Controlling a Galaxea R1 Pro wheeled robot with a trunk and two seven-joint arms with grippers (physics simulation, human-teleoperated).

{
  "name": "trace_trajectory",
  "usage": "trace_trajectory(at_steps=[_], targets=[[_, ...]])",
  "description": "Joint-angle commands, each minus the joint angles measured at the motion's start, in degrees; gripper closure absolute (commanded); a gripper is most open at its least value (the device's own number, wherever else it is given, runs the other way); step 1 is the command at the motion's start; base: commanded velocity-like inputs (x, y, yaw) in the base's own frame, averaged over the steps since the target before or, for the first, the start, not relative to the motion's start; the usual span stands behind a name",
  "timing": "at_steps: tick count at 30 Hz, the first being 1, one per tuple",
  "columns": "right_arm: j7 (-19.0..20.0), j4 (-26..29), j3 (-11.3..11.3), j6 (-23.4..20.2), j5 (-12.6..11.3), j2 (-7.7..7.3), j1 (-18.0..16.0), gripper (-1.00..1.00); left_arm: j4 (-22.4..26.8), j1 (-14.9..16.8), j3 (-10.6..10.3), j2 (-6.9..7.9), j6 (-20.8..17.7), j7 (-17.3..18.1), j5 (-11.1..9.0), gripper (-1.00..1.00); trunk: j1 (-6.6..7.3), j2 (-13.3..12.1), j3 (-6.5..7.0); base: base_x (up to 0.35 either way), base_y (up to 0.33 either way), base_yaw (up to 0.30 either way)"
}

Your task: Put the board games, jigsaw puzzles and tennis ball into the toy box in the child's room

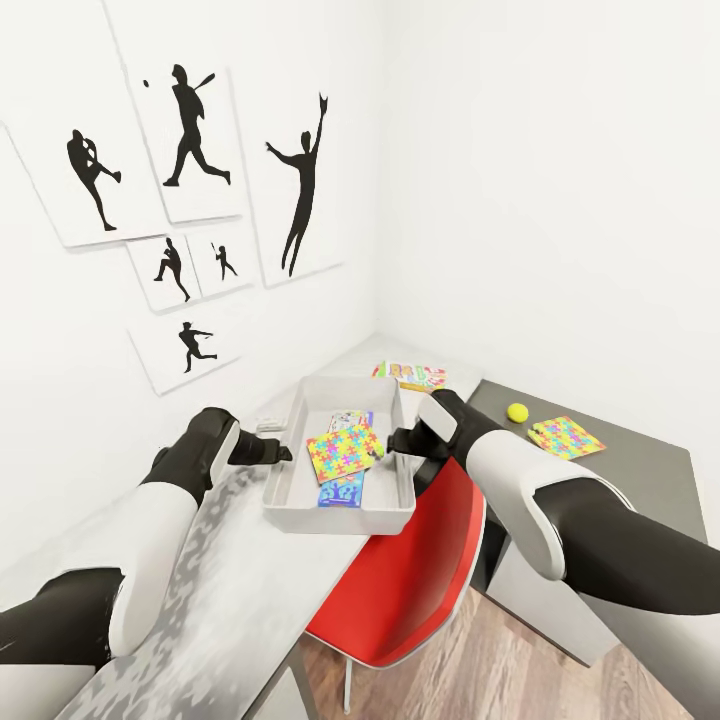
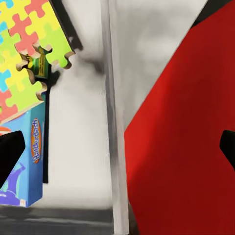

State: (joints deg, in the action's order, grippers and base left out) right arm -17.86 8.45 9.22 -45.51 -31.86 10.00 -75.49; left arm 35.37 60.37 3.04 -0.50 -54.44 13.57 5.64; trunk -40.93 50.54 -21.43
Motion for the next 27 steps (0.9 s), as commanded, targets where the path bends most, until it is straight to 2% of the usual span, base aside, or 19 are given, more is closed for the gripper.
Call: trace_trajectory(at_steps=[1,27], targets=[[0.0,0.1,0.4,-0.2,-0.6,0.0,0.0,-1.0,0.1,0.0,0.3,-0.06,-0.2,0.5,0.6,-1.0,-0.01,0.1,-0.07,0.0,0.0,0.0],[0.7,0.1,0.4,-0.3,-0.6,0.0,0.0,-1.0,0.1,-0.3,0.3,-0.11,-0.1,0.5,0.3,-1.0,-0.01,0.1,-0.07,0.0,0.0,0.0]])
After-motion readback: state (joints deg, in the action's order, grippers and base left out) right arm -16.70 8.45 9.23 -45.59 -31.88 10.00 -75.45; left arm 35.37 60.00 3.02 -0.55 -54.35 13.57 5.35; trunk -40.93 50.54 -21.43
